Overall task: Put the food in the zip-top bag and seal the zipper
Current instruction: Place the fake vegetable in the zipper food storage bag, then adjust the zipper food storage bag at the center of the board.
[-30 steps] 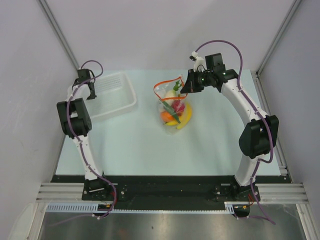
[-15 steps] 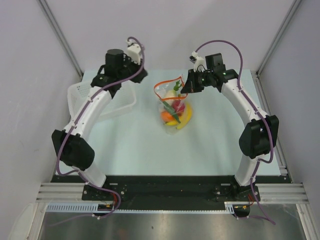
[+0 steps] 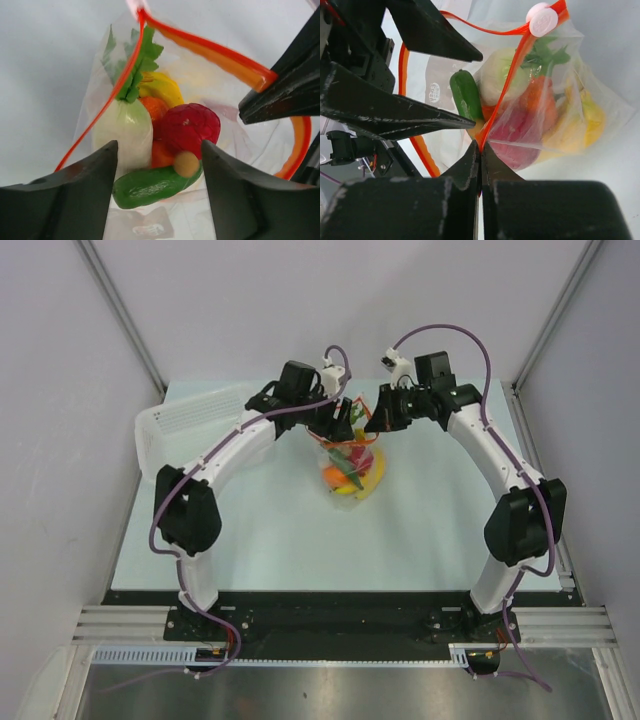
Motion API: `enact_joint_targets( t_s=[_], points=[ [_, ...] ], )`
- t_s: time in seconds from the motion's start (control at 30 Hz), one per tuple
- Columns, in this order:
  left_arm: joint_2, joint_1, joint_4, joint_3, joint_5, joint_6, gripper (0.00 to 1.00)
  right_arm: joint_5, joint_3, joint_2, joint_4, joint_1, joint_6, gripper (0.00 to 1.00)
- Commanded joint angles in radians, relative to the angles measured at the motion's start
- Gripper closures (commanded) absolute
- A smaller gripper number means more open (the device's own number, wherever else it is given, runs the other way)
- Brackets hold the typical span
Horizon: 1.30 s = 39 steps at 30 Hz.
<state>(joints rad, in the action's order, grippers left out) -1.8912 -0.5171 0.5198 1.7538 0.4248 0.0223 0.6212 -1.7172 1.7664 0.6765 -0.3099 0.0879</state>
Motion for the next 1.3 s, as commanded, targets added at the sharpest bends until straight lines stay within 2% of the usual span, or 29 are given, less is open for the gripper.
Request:
enact_joint_targets(
  t_s=[0.0, 0.07, 0.2, 0.5, 0.6, 0.63, 0.7, 0.73, 0.8, 0.93, 1.07, 1.13, 1.27],
  points=[
    [0.052, 0.009, 0.011, 0.105, 0.049, 0.024, 0.22, 0.015, 0.011, -0.070, -0.028, 0.006, -0.024, 1.00],
    [0.095, 0.028, -0.039, 0.092, -0.003, 0.033, 0.13, 0.017, 0.022, -0.079, -0.028, 0.008, -0.024, 1.00],
    [0.078, 0.048, 0.008, 0.148, -0.095, -0.059, 0.12, 0.009, 0.036, -0.100, -0.029, 0.012, -0.024, 1.00],
    [-0.003, 0.074, 0.215, 0.144, -0.006, -0.202, 0.15, 0.002, 0.087, -0.139, -0.043, 0.012, -0.008, 1.00],
    [-0.045, 0.072, 0.264, 0.179, 0.054, -0.199, 0.48, -0.008, 0.113, -0.154, -0.057, 0.012, 0.022, 1.00],
    [-0.051, 0.072, 0.282, 0.215, 0.101, -0.191, 0.68, -0.009, 0.126, -0.165, -0.070, 0.011, 0.059, 1.00],
    [-0.062, 0.065, 0.289, 0.255, 0.164, -0.160, 0.81, -0.020, 0.177, -0.194, -0.130, 0.003, 0.104, 1.00],
    [-0.065, 0.058, 0.307, 0.309, 0.199, -0.154, 0.91, -0.029, 0.186, -0.202, -0.147, -0.003, 0.133, 1.00],
    [-0.071, 0.034, 0.330, 0.387, 0.229, -0.148, 1.00, -0.060, 0.200, -0.219, -0.181, -0.037, 0.212, 1.00],
    [-0.071, -0.003, 0.414, 0.426, 0.354, -0.194, 1.00, -0.245, 0.209, -0.237, -0.235, -0.126, 0.323, 1.00],
    [-0.057, -0.012, 0.411, 0.339, 0.397, -0.226, 1.00, -0.401, 0.217, -0.219, -0.244, -0.167, 0.449, 1.00],
    [-0.052, -0.012, 0.407, 0.296, 0.402, -0.237, 0.99, -0.544, 0.217, -0.205, -0.230, -0.163, 0.513, 1.00],
    [-0.046, -0.012, 0.353, 0.228, 0.393, -0.225, 0.93, -0.603, 0.218, -0.176, -0.207, -0.149, 0.631, 1.00]
  ],
)
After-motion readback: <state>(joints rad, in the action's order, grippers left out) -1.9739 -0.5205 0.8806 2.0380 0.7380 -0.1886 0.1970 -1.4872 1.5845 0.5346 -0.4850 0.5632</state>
